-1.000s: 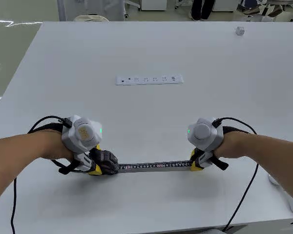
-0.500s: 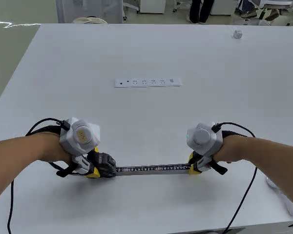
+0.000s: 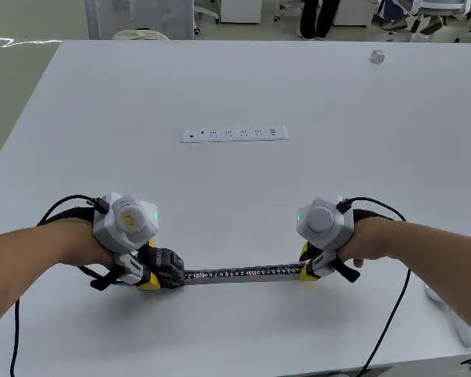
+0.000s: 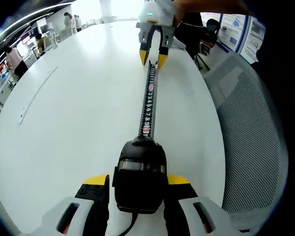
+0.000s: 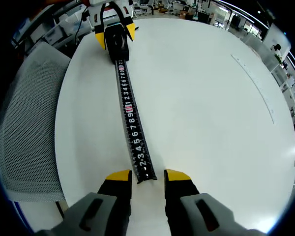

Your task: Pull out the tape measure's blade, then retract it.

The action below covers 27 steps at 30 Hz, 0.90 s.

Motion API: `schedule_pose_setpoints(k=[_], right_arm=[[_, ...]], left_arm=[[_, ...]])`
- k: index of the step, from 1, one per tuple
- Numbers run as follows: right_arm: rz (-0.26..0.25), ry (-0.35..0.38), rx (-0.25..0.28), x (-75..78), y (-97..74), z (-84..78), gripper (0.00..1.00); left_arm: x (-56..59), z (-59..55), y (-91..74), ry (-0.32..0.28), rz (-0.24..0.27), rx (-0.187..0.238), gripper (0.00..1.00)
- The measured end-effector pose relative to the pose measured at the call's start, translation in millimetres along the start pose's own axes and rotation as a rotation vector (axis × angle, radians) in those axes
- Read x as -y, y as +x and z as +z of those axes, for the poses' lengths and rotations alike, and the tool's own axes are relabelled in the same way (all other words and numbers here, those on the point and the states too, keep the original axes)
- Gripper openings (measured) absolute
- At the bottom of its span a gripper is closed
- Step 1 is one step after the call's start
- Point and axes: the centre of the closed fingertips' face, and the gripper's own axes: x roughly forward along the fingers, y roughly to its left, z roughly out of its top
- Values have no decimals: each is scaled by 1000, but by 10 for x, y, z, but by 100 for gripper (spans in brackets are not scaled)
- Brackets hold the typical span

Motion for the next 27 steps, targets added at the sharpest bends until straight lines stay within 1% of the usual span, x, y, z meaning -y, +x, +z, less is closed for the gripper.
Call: schedule_pose_setpoints(k=[1, 3, 5, 6, 7, 9, 12, 13, 14, 15, 16, 18, 19, 20, 21, 22, 23, 24, 25, 26, 27], right_arm=[[9, 10, 5, -15, -16, 8, 27], [1, 21, 24, 4, -49, 28, 32], [-5, 50, 28, 17, -85, 23, 38], [-8, 54, 31, 20, -98, 16, 39], [-15, 57, 31, 18, -115, 5, 41], [-23, 90, 38, 19, -131, -28, 47], [-28, 134, 62, -7, -154, -63, 60], [-38, 141, 75, -7, -158, -67, 67], [-60, 156, 96, 3, -169, -70, 71], [-74, 175, 107, 8, -178, -80, 76], [-89, 200, 122, 19, -183, -87, 80], [-107, 244, 151, 16, -186, -121, 84], [-119, 262, 166, 15, -193, -128, 86], [-122, 284, 185, -4, -195, -142, 87], [-125, 307, 196, -15, -194, -158, 87], [-146, 345, 227, -4, -202, -166, 88], [-167, 372, 257, 16, -211, -161, 89], [-177, 392, 284, 20, -220, -161, 90], [-179, 413, 312, -1, -233, -166, 91], [-182, 428, 322, -16, -237, -179, 92], [-187, 441, 340, -43, -253, -186, 94]], left_arm=[[-17, 14, -14, -10, 7, 16, 47], [-57, 49, -68, -50, 25, 45, 56], [-113, 93, -133, -88, 47, 80, 63], [-116, 116, -159, -117, 48, 99, 66], [-128, 117, -192, -163, 50, 111, 69], [-176, 111, -255, -212, 73, 131, 71], [-185, 100, -315, -271, 85, 174, 73], [-165, 96, -331, -290, 80, 190, 74], [-107, 100, -350, -323, 62, 219, 74], [-84, 93, -367, -337, 57, 237, 74], [-83, 59, -383, -334, 68, 241, 75], [-62, -1, -418, -349, 94, 265, 78], [-44, -10, -434, -370, 96, 285, 82], [-33, -22, -458, -411, 101, 318, 84], [-32, -34, -480, -435, 108, 340, 86], [-47, -61, -511, -457, 126, 365, 89], [-80, -83, -536, -461, 153, 384, 91], [-114, -102, -558, -471, 180, 404, 95], [-132, -122, -593, -499, 199, 433, 100], [-125, -142, -618, -519, 202, 446, 100], [-131, -141, -672, -550, 217, 487, 100]])
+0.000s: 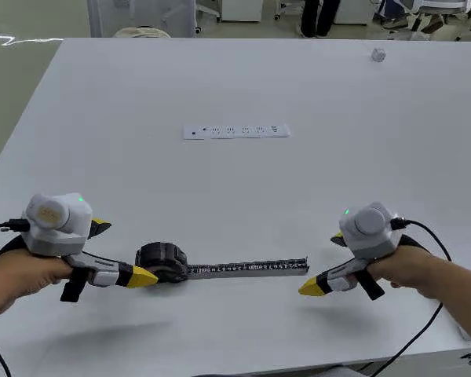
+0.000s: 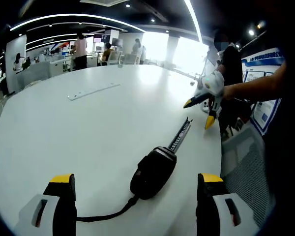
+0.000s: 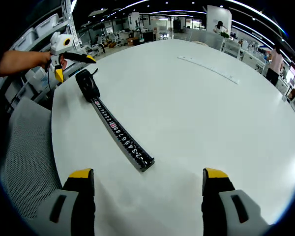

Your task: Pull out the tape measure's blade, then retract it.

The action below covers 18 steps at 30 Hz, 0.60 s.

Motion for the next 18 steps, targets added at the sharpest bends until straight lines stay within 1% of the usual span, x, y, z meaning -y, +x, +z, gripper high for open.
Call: schedule_pose_setpoints(k=[1, 2, 3, 4, 5, 6, 7, 8, 10, 12, 14, 15, 18], right_arm=[[-4, 14, 19, -12, -15, 6, 94], [-7, 36, 52, -37, -31, 19, 94], [-3, 39, 59, -61, -40, 2, 95], [-11, 36, 58, -72, -55, -28, 97], [-32, 36, 61, -70, -76, -64, 97], [-37, 39, 71, -80, -91, -78, 97], [-42, 57, 84, -91, -114, -100, 98], [-45, 73, 92, -95, -127, -118, 98], [-59, 87, 102, -113, -177, -169, 97], [-68, 93, 110, -156, -235, -221, 98], [-81, 89, 108, -175, -276, -274, 98], [-102, 87, 96, -179, -314, -326, 98], [-113, 78, 101, -223, -380, -394, 99]], left_arm=[[12, 19, -30, -25, -1, 28, 100], [4, 29, -80, -60, 14, 64, 100], [-13, 36, -116, -80, 33, 88, 100], [-27, 35, -157, -96, 55, 110, 100], [-21, 20, -201, -97, 66, 133, 100], [-10, -28, -237, -94, 74, 130, 100], [3, -96, -272, -93, 81, 122, 100], [-7, -148, -301, -99, 96, 115, 100], [-1, -245, -376, -90, 110, 110, 100], [-20, -295, -470, -96, 127, 124, 100], [-50, -330, -551, -99, 146, 130, 100], [-69, -357, -613, -109, 156, 133, 100], [-110, -387, -771, -118, 183, 155, 100]])
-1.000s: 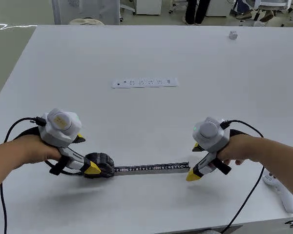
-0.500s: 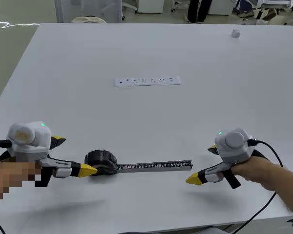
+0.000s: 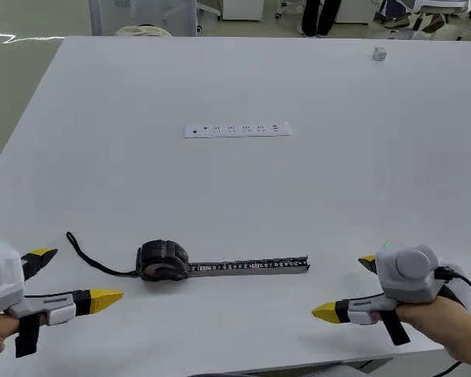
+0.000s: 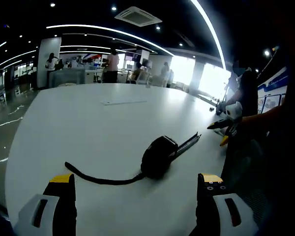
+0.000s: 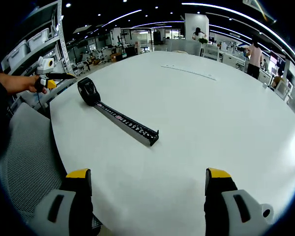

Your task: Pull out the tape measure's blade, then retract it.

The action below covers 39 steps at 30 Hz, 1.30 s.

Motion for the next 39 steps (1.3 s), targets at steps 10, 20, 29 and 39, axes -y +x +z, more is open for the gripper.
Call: schedule_pose_setpoints(k=[10, 20, 29, 39], right_arm=[[-50, 49, 48, -65, -313, -63, 99], [-37, 20, 45, -113, -571, -194, 99], [-59, -6, 56, -156, -641, -175, 99], [-57, -11, 45, -164, -640, -226, 99]], left_arm=[[-81, -237, -311, -12, 60, -4, 100], [-21, -383, -493, -24, 61, -4, 100], [-113, -407, -611, -49, 82, -1, 100], [-69, -360, -559, -27, 70, -10, 100]])
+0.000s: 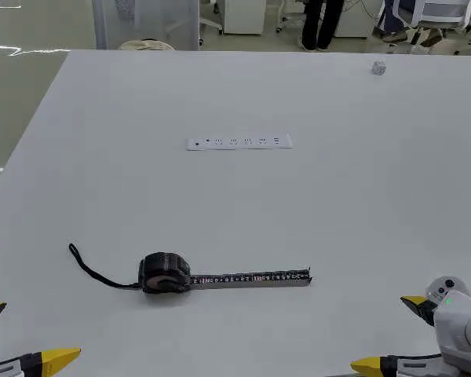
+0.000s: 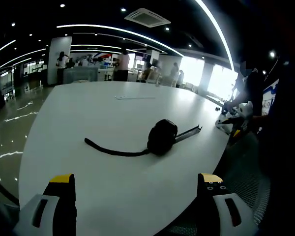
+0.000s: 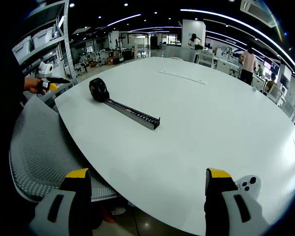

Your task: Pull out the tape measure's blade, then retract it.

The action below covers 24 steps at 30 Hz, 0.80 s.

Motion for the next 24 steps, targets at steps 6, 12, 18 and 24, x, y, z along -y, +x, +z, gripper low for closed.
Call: schedule_pose_setpoints(k=[6, 12, 18, 24], right_arm=[[-5, 7, 2, 10, -16, -18, 99], [-2, -8, -4, 27, -2, -1, 97], [26, -42, -1, 73, 40, 130, 96], [49, -75, -21, 144, 57, 183, 95]], left_arm=[[14, 4, 19, 16, -7, -13, 100], [98, 36, 91, 17, -12, -13, 100], [243, 42, 245, 31, -1, -28, 100], [368, 96, 311, 44, -15, -23, 100]])
